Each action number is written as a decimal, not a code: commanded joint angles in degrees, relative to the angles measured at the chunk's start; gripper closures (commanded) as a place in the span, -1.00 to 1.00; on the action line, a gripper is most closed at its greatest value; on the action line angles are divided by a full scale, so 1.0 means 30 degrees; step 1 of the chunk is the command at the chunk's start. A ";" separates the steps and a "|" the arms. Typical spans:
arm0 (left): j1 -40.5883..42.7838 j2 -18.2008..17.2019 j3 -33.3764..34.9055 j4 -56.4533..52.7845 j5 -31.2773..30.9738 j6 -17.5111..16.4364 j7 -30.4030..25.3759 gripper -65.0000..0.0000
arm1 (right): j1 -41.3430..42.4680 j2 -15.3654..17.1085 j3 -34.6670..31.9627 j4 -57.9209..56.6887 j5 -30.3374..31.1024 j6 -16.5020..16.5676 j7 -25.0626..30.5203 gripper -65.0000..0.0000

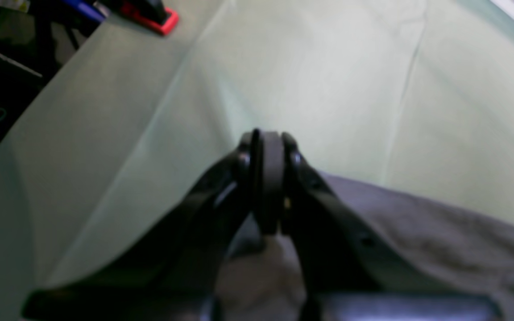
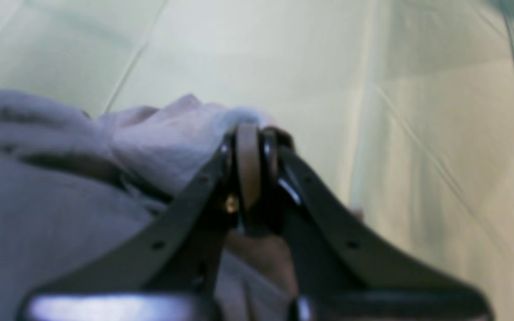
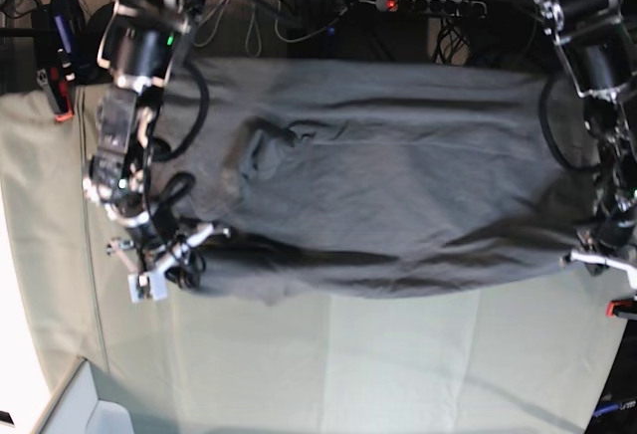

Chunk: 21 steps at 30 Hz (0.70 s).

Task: Layout the t-shirt on the table in an organized manner, then fold the t-shirt properly
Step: 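Pull the folded grey shirt edge with both grippers toward the robot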

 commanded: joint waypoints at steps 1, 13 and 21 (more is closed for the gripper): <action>-0.0207 -0.0338 -0.0071 0.0353 -0.0061 0.0004 -0.0458 1.00 | 0.0176 -0.0100 -0.0025 0.1075 0.0381 0.0358 0.0620 1.00; 0.1903 -0.0543 -0.1829 0.1643 -0.3636 0.0004 -0.0370 1.00 | -0.5216 -0.0510 0.0063 0.7287 0.1348 0.1999 0.0591 1.00; 0.4365 -0.0338 -0.3207 0.3811 -0.3724 0.0004 -0.0370 1.00 | -0.8029 -0.0012 0.0034 0.8840 0.2814 0.2087 0.0679 1.00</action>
